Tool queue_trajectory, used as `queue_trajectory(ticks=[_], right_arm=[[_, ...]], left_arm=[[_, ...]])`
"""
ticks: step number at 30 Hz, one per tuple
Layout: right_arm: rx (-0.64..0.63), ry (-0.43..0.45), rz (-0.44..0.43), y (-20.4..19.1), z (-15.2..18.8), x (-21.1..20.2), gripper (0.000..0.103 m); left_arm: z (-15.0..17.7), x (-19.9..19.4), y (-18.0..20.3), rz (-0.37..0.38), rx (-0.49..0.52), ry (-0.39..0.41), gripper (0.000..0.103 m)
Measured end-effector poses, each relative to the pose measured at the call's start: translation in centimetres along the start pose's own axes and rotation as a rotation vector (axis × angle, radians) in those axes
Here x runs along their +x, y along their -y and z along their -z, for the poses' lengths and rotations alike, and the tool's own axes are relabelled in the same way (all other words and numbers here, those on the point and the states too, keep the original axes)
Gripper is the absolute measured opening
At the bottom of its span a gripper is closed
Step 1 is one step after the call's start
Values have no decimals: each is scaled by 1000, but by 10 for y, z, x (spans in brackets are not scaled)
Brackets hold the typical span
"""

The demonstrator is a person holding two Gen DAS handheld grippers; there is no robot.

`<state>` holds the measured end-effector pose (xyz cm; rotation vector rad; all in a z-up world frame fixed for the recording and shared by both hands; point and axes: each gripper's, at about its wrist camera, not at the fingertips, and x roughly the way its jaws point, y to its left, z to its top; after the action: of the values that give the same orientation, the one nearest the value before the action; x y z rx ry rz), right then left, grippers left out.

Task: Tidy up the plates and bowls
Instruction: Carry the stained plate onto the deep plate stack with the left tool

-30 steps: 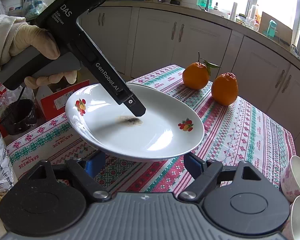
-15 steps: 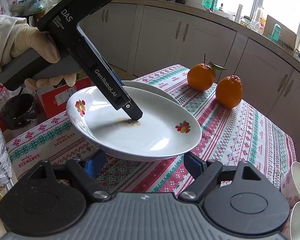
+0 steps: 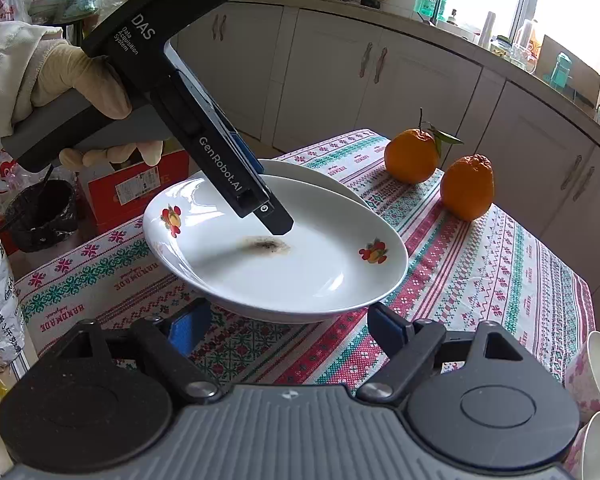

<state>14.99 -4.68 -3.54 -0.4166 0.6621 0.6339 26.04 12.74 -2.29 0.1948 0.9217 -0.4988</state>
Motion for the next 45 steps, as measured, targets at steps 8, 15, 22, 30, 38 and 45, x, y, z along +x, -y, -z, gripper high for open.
queue_trajectory(ticks=[8, 15, 22, 30, 38, 45], right_arm=[[0, -7, -3, 1, 0, 5, 89], [-7, -4, 3, 2, 1, 2, 89], [-22, -12, 2, 0, 0, 7, 89], [-31, -12, -7, 3, -2, 3, 89], [-54, -41, -26, 5, -6, 15, 89], [-124, -60, -49, 12, -11, 9, 90]], left_arm=[[-1, 0, -3, 0, 0, 9, 76], [-3, -3, -4, -2, 4, 23, 79], [-5, -1, -5, -11, 7, 23, 81], [-5, 0, -7, -9, 2, 24, 81], [-7, 0, -4, -12, 12, 30, 82], [-10, -4, -5, 1, 11, 51, 88]])
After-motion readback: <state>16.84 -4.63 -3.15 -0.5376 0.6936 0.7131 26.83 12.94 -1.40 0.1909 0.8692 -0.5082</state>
